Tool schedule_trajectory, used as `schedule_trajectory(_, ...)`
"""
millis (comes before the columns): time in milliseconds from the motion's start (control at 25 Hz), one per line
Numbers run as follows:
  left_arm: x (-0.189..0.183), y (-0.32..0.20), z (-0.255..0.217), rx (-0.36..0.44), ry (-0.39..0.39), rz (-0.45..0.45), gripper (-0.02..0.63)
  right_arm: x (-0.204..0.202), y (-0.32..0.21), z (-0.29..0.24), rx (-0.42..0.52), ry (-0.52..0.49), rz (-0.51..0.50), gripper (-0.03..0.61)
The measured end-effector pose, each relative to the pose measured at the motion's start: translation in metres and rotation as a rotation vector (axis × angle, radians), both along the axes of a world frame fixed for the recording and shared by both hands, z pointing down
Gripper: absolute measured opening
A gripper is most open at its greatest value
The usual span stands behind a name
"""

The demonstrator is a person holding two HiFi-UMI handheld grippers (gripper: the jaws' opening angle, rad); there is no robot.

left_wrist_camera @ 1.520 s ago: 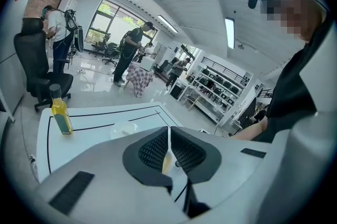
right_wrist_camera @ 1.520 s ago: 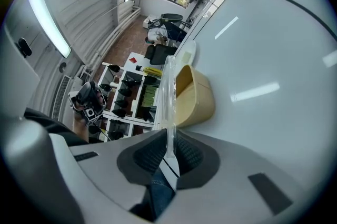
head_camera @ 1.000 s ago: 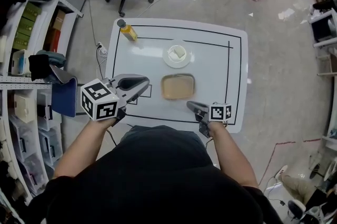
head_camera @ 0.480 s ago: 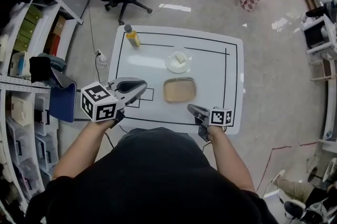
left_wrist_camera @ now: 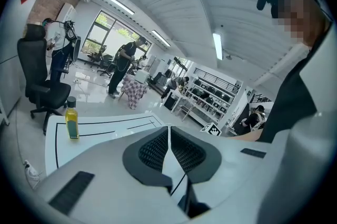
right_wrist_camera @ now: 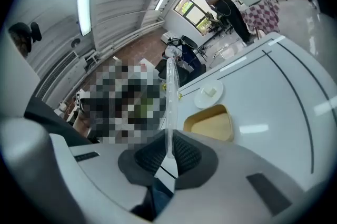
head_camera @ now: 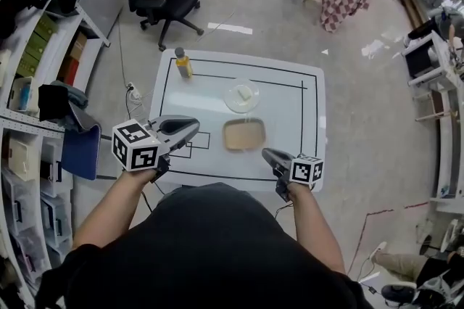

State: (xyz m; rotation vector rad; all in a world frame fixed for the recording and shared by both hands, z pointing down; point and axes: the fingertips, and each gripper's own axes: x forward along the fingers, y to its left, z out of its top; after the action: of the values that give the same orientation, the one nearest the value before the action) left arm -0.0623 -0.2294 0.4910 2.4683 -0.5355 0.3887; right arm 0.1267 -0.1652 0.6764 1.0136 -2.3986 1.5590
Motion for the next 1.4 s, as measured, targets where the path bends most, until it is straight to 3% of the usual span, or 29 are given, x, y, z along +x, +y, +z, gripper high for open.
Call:
schedule_trajectory(600, -0.042, 0.01, -0.028, 0.047, 0.024, -0.008, 0.031, 0.014, -0.011, -0.099, 0.29, 0.265, 0.058, 0.04)
schedule_trajectory(1400, -0.062, 0.027, -0.039, 0.064, 0.037, 0.047, 0.031, 0.011, 0.008, -0.214, 0.548, 0.404, 0.215, 0.04)
